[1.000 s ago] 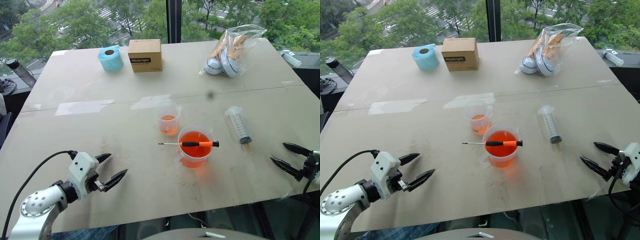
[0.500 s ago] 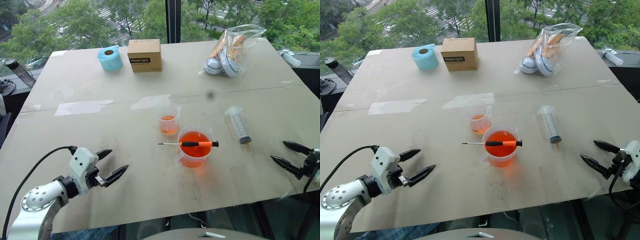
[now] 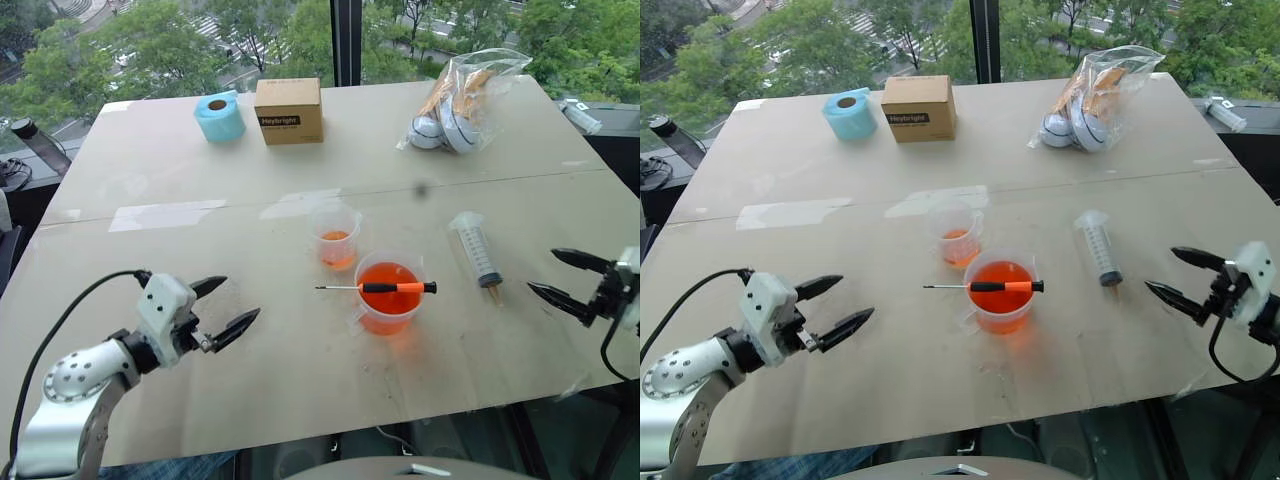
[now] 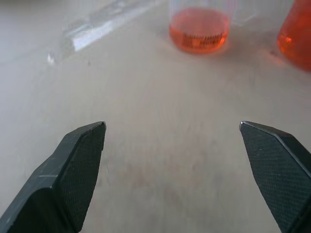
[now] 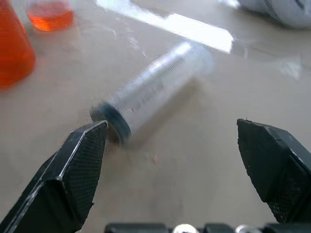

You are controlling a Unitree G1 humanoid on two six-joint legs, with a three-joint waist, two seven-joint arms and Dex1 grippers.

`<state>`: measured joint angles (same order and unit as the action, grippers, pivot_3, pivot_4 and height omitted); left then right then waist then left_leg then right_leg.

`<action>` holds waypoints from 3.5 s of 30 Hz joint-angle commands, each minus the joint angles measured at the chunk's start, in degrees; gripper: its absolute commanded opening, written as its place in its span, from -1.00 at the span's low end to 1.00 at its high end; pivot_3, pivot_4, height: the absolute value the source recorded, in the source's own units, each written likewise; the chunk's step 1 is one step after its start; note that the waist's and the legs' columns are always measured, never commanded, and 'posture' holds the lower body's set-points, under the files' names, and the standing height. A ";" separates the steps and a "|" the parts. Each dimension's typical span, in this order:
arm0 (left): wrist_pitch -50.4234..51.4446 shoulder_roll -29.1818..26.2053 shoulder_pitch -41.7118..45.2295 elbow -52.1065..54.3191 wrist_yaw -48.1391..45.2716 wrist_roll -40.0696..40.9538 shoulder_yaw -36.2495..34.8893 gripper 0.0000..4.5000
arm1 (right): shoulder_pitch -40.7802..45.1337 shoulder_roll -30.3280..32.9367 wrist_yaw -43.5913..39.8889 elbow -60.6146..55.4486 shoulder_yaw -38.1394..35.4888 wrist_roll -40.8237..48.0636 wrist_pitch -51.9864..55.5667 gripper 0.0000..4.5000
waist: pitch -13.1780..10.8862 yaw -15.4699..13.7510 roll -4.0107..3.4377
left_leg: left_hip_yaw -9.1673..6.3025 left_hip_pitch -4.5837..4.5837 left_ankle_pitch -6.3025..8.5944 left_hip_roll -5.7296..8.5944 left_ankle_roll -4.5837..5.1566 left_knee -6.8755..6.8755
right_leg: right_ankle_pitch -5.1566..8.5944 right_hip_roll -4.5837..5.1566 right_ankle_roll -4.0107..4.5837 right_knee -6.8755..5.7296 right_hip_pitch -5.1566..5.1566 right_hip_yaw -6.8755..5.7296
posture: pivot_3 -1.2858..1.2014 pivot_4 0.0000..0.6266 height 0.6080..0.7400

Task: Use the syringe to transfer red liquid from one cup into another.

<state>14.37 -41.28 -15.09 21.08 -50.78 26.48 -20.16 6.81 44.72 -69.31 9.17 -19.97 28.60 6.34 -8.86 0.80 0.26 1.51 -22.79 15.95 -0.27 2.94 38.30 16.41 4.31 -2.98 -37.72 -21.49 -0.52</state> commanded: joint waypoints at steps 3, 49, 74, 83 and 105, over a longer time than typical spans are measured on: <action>5.12 -6.70 6.32 8.16 -5.50 9.74 -2.52 1.00 | 10.36 7.04 2.31 -23.46 6.11 10.72 19.88 0.99 | -0.07 -0.08 -0.06 | 0.00 -0.12 -0.03 0.00 -0.04 0.00 | 0.00 0.00 0.00 0.01 -0.11 -0.01 | 0.03 -0.52 1.00; 20.43 -14.99 19.31 22.20 -0.02 34.58 -4.48 1.00 | 41.64 7.89 0.11 -17.08 22.03 10.92 48.31 -0.98 | -0.07 -0.64 0.20 | -0.26 -0.54 -0.12 0.03 -0.19 0.21 | -0.01 -0.12 -0.02 0.13 -0.23 -0.30 | 0.03 -0.52 1.00; 30.48 -11.61 37.72 20.65 17.83 27.30 11.78 1.00 | 57.80 -0.27 21.71 52.02 25.32 -27.26 9.80 0.87 | -0.15 1.16 0.15 | -0.03 -0.90 -0.29 0.05 -0.42 0.34 | -0.02 -0.39 -0.06 -0.19 -0.78 -0.04 | 0.03 -0.52 1.00; 29.88 -12.16 37.10 19.27 14.09 24.91 10.99 1.00 | 45.74 1.50 10.28 8.14 28.11 -15.79 54.72 0.98 | -0.15 0.04 0.15 | -0.17 -0.96 -0.28 0.01 -0.42 0.34 | -0.02 -0.35 -0.06 -0.21 -0.76 -0.13 | 0.03 -0.52 1.00; 31.54 -11.03 36.73 20.97 14.10 22.84 11.59 1.00 | 54.99 -3.37 26.34 2.25 37.42 -15.56 84.95 0.98 | -0.15 -0.16 0.16 | -0.22 -1.03 -0.27 0.10 -0.39 0.44 | -0.02 -0.56 -0.06 -0.23 -0.80 -0.14 | 0.03 -0.52 1.00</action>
<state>46.01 -52.25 21.74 40.25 -37.10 49.10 -6.86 60.37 40.75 -43.91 13.85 18.62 12.22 89.59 -9.01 0.65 0.42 1.30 -23.81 15.68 -0.18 2.55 38.74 16.39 3.76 -3.04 -37.96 -22.29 -0.66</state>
